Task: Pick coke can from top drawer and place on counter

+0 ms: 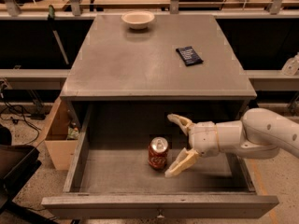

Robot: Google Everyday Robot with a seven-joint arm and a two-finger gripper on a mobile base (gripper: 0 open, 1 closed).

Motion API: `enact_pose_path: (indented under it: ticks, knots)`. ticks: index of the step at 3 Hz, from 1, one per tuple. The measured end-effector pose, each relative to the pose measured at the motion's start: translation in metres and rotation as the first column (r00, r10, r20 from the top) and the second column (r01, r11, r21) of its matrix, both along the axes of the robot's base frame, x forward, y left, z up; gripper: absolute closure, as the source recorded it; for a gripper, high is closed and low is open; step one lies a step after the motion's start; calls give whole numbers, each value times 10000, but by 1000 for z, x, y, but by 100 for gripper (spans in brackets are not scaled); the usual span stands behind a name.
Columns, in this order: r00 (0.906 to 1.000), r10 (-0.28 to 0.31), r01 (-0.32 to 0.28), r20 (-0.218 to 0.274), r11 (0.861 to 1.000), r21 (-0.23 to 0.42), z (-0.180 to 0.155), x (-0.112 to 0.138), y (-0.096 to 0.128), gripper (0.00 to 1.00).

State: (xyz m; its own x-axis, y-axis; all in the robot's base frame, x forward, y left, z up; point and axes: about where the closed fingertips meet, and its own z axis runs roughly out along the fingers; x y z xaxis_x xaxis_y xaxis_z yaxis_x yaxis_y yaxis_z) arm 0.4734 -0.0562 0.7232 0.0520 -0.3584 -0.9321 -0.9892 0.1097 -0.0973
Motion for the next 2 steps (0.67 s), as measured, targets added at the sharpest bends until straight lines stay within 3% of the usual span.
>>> enact_pose_path:
  ticks: [2]
  knots:
    - [9984,350,-320,-452,9974,641,-54,7,34,0]
